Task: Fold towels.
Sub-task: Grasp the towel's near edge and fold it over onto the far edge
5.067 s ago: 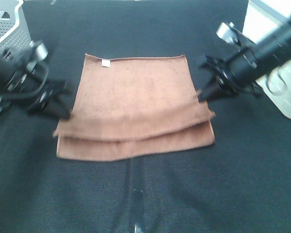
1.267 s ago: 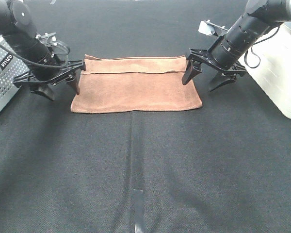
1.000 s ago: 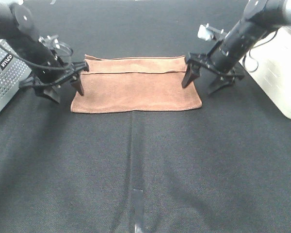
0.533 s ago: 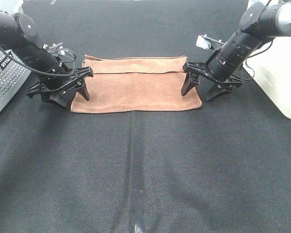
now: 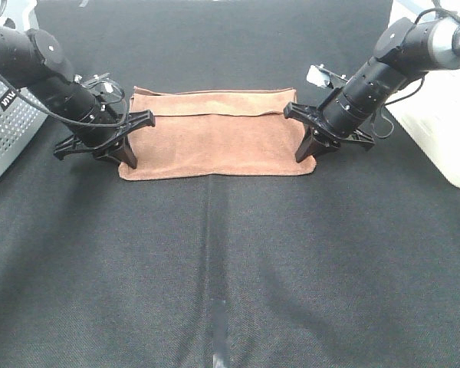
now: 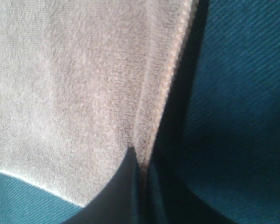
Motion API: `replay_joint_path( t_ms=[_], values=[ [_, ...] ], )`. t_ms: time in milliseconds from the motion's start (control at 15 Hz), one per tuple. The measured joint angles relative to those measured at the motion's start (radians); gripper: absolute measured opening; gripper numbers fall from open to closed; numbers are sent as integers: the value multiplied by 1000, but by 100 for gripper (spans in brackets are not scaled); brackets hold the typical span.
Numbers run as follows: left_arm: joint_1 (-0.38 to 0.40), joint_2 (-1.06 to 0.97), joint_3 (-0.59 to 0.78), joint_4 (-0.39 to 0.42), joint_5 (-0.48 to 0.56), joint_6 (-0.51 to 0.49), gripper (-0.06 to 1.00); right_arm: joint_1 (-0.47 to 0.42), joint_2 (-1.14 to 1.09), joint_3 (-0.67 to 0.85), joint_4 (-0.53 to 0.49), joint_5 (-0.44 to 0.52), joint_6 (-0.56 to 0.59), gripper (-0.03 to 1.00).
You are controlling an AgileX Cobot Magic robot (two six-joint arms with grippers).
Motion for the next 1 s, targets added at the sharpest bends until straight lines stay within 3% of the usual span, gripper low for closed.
replay_joint_path(
  t_ms=[333, 533, 800, 1000],
  values=[
    [2, -44, 15, 73, 100, 26, 1, 1, -62, 52, -11, 50, 2, 0],
    [2, -146, 150, 77, 120, 70, 1, 2, -173, 267, -6, 10, -4, 0],
    [2, -279, 374, 66, 81, 118, 1, 8, -299, 522, 68, -60, -89, 0],
    [2, -349, 438, 52, 0, 119, 1, 11, -318, 557, 76, -92, -105, 0]
  ],
)
